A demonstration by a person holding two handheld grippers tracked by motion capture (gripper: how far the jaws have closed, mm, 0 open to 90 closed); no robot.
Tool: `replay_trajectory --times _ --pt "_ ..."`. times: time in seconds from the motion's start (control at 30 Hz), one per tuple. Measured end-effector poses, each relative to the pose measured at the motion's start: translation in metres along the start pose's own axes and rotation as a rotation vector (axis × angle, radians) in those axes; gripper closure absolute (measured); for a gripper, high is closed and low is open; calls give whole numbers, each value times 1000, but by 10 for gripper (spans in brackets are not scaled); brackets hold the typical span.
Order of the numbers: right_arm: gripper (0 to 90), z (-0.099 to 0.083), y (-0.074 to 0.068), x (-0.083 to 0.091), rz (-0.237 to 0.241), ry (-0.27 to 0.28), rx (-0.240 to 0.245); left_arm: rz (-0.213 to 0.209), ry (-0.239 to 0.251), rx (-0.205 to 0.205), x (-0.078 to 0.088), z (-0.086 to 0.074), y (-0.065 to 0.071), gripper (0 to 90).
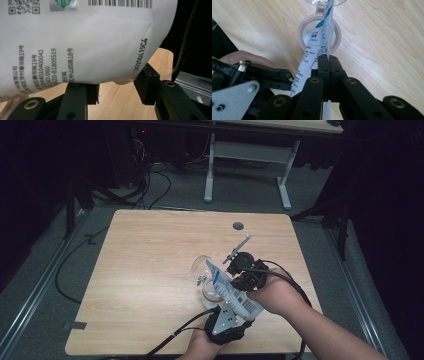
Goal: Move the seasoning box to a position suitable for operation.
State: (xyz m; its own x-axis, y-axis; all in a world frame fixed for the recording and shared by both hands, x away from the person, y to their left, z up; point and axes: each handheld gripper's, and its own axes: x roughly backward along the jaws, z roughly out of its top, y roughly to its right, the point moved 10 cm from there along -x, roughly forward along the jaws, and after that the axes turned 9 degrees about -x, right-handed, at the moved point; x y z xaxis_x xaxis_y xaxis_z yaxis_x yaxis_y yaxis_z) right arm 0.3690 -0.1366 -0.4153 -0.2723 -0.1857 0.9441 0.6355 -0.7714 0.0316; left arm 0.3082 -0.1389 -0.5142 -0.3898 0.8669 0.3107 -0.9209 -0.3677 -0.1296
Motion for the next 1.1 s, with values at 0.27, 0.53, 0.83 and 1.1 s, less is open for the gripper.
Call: replay_trajectory --times 0.27,0.53,0.83,1.1 --pt "900 2 -1 -1 -3 2 4 1 3 6 0 1 -1 589" --pt "900 2 0 -1 -4 -1 7 0 2 7 0 0 -1 589" --pt "900 3 0 -2 -4 -2 11 1 3 9 1 1 -1 589" --pt "900 4 -1 -3 -4 3 15 3 7 11 1 1 -2 589"
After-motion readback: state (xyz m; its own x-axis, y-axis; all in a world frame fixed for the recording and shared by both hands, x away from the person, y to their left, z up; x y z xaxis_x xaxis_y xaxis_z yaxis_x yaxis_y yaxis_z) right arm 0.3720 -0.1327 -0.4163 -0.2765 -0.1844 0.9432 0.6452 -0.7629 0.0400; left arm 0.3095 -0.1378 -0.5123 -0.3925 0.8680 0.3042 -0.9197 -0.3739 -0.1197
